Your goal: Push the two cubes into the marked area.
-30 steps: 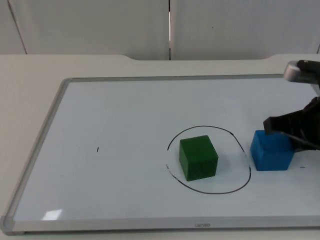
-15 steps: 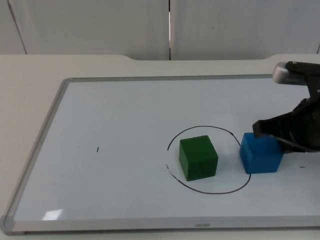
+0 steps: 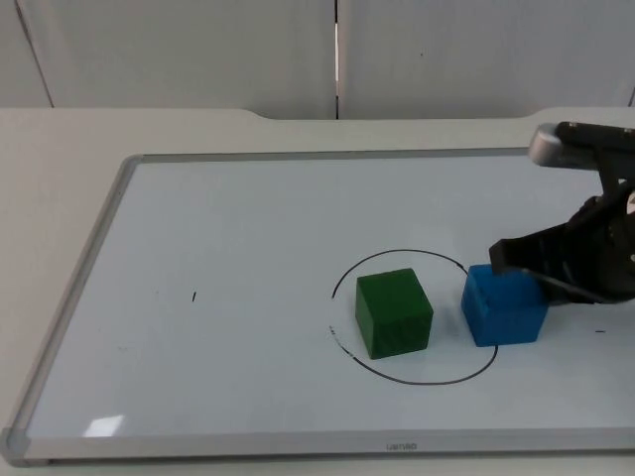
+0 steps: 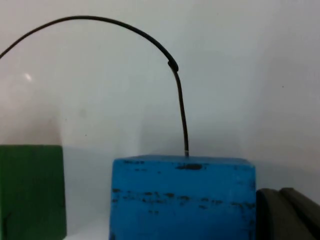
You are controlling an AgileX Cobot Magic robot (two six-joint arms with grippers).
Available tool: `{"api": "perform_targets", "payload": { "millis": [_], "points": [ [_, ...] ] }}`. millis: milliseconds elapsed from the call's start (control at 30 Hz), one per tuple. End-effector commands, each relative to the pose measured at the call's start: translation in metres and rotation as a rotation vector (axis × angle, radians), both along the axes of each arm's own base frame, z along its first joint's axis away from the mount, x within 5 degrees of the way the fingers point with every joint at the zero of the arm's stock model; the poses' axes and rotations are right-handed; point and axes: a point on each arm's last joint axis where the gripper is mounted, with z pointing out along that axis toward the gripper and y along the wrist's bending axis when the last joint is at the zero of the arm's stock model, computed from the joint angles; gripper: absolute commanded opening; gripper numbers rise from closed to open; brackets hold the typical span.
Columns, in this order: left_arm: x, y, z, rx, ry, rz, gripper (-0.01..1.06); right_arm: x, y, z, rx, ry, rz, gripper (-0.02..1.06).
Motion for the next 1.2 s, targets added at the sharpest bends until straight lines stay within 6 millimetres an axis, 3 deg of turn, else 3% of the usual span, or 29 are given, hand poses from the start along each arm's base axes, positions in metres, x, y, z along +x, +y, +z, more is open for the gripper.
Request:
{"api": "perform_targets", "payload": {
  "millis": [0, 433, 700, 1167],
  "points": [
    [0.000, 0.000, 0.000, -0.012, -0.007, -0.003, 0.00, 0.000, 0.002, 0.001, 0.000, 0.006, 0.003, 0.00],
    [0.000, 0.000, 0.000, -0.012, -0.007, -0.003, 0.00, 0.000, 0.003, 0.001, 0.016, 0.013, -0.023, 0.00],
    [0.000, 0.000, 0.000, -0.012, -0.007, -0.003, 0.00, -0.007, 0.026, 0.003, 0.056, -0.029, 0.006, 0.00],
    [0.000, 0.000, 0.000, -0.012, -0.007, -0.003, 0.00, -0.008, 0.036, 0.005, 0.074, -0.059, 0.022, 0.00]
  ]
}}
